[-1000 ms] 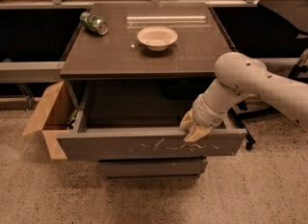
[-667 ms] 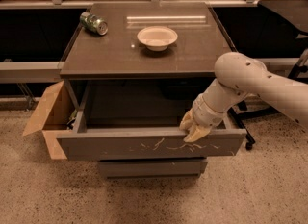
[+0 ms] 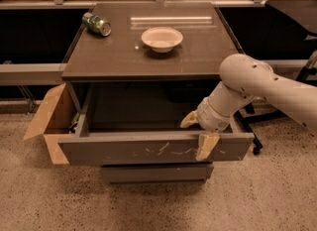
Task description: Open top drawer
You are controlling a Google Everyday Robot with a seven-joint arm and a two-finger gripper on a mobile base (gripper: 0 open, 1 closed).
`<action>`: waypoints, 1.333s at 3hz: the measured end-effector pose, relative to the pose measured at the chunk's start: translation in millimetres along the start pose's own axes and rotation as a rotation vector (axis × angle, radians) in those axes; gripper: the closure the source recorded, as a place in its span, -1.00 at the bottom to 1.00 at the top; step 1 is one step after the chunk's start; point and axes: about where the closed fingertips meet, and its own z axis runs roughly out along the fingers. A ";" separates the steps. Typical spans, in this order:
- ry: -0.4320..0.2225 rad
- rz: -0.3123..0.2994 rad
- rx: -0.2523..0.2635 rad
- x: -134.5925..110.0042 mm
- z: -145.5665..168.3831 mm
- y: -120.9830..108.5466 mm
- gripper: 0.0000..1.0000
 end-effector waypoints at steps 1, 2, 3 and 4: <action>0.000 0.000 0.000 0.0 0.1 0.1 -1.00; 0.000 -0.001 0.000 0.0 -0.3 0.1 -1.00; -0.009 -0.019 0.041 0.5 -28.4 1.8 -1.00; 0.016 -0.049 0.133 -2.8 -79.4 9.3 -1.00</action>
Offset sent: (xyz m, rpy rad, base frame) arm 0.0003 -0.0018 0.0032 0.0024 -0.0063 0.0006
